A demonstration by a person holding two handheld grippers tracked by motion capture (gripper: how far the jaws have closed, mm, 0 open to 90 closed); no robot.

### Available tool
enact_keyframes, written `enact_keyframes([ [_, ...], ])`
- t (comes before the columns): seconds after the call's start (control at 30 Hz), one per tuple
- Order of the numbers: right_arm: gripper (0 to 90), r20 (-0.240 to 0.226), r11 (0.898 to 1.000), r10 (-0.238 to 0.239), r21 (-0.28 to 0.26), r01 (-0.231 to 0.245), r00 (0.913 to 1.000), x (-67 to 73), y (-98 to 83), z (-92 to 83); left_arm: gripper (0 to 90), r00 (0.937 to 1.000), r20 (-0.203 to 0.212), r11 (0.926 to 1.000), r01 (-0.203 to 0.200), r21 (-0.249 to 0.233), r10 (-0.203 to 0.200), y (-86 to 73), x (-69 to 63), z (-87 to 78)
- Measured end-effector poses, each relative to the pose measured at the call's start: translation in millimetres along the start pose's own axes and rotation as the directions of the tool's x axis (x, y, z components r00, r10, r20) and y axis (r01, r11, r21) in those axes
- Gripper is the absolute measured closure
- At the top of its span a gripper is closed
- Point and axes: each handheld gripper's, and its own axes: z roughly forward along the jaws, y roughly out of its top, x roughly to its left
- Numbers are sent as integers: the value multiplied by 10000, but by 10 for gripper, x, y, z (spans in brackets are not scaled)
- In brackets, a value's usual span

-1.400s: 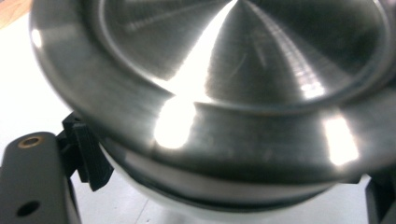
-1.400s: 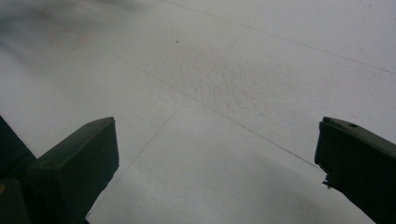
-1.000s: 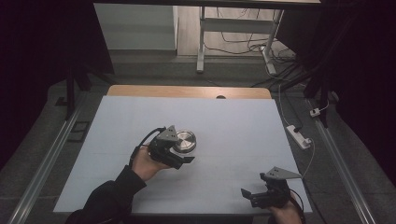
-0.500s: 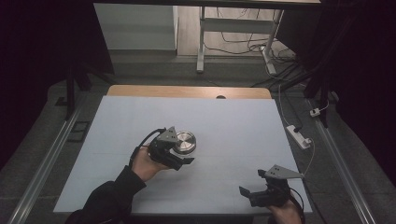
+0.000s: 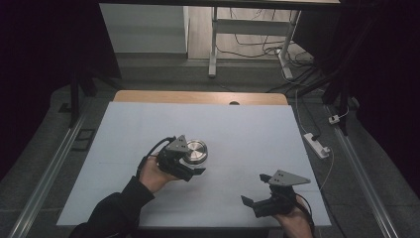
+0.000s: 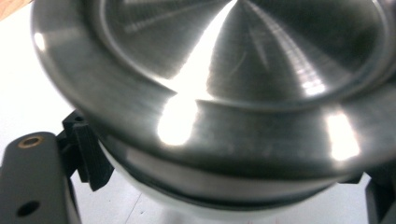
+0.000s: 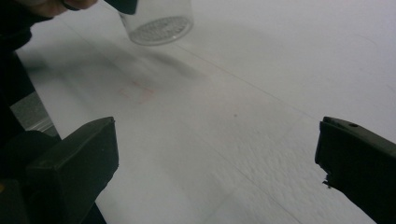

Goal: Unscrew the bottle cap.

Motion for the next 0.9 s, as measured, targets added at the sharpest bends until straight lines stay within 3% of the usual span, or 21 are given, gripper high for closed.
enact_keyframes([
  [0.33, 0, -795, 9989, -447, -183, 434, 9958, 106, 288, 163, 149, 9999, 76, 9999, 73, -73, -72, -6, -7, 19],
  [0.57, 0, -1202, 9991, -413, -163, 396, 9919, 162, 496, 342, 150, 9997, 219, 9999, 55, -105, -53, -7, -15, 24],
  [0.7, 0, -1029, 9976, -685, -172, 671, 9923, 187, 628, 417, 150, 9996, 283, 9999, 50, -114, -46, -7, -18, 24],
  [0.9, 0, -1189, 9975, -694, -183, 677, 9905, 185, 799, 585, 149, 9995, 302, 10000, 25, -85, -22, -9, -26, 33],
])
